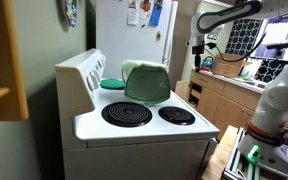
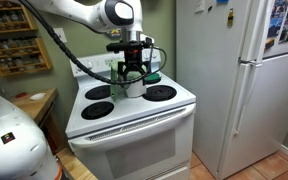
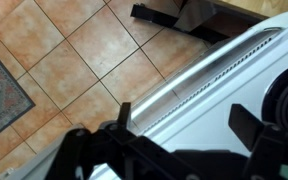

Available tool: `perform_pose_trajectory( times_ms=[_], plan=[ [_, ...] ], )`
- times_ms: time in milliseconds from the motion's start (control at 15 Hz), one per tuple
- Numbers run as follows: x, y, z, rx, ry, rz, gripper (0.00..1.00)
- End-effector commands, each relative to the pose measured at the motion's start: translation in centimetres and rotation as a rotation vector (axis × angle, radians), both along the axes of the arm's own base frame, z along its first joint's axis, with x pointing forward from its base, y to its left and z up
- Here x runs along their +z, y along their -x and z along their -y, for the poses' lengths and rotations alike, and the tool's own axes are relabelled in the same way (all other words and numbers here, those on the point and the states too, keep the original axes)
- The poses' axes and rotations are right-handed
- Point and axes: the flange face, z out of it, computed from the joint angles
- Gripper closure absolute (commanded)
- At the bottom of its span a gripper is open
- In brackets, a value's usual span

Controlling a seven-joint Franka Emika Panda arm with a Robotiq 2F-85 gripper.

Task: Close the open bin

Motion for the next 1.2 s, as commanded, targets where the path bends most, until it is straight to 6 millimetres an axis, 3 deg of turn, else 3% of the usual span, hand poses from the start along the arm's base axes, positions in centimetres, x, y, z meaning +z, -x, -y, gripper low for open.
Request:
perform_pose_trajectory(
  times_ms=[0, 67, 133, 267, 933, 1133],
  plan=[
    [-1.7, 2.6, -5.8, 0.125, -0.094, -0.003, 0.0],
    [-1.8, 2.9, -7.0, 0.17, -0.143, 0.004, 0.0],
    [-1.2, 1.3, -5.7, 0.106, -0.078, -0.02, 0.0],
    [-1.6, 2.0, -7.4, 0.148, -0.106, -0.022, 0.0],
    [-1.4, 2.2, -7.2, 0.164, -0.117, -0.014, 0.0],
    [-1.8, 2.0, -8.5, 0.136, -0.127, 0.072, 0.0]
  ],
)
